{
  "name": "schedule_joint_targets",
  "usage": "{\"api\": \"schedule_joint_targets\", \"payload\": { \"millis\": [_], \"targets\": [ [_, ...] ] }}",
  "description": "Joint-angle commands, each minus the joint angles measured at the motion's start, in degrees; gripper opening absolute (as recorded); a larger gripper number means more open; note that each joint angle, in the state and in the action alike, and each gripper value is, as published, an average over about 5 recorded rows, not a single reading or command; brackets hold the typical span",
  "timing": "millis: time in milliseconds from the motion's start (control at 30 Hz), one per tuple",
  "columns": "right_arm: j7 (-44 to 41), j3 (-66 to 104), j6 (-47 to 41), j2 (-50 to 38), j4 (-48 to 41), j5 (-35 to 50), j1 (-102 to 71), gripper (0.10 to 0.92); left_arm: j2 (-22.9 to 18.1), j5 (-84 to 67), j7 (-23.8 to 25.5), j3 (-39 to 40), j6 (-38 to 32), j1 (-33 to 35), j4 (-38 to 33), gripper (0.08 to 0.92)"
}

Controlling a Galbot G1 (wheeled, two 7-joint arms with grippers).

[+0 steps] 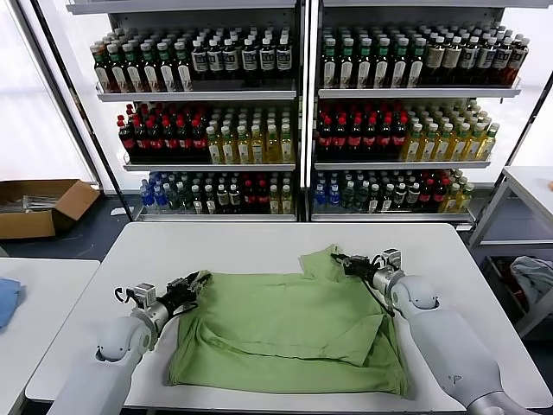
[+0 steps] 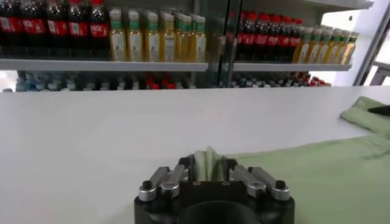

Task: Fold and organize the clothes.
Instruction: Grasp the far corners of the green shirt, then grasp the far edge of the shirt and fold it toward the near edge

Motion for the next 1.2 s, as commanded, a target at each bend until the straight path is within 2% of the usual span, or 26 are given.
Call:
{"api": "schedule_joint_targets", "payload": {
  "millis": [33,133,233,567,733,900,1033,1200],
  "targets": [
    [0.9,1.3,0.2,0.1,2.5,1.7,-1.7,0.11,0.7,-1.8,-6.2,0.4,-0.9,0.1,-4.6,0.207],
    [1.7,3.2,0.3,0.1,6.1,3.4,-3.7,0.11,1.2,-3.7,-7.8,0.7,-1.1,0.9,-8.6,0.13],
    [2.4,5.6,-0.1,-0.6,12.0,5.2,-6.5,0.11,1.3,-4.2,-9.0,0.9,-1.4,1.7,-11.6,0.091],
    [4.2,14.6,-0.8,-6.9,30.6,11.8,-19.2,0.11,1.5,-4.4,-11.0,-1.0,-1.5,7.2,-21.1,0.088],
    [4.8,19.7,0.2,-10.1,38.5,14.4,-29.1,0.11,2.4,-3.5,-11.2,-4.0,-0.3,13.1,-27.4,0.088],
    [5.5,26.1,2.0,-10.6,43.6,14.5,-38.6,0.11,3.0,0.5,-10.2,-7.8,2.9,23.8,-34.3,0.088],
    [6.9,29.9,3.4,-10.5,47.9,14.6,-47.2,0.11,2.3,5.1,-8.6,-9.8,1.7,30.6,-36.7,0.088],
    [8.4,31.9,6.2,-10.5,51.6,12.0,-56.2,0.11,0.1,8.1,-7.5,-10.3,0.9,34.6,-38.0,0.088]
  ]
}}
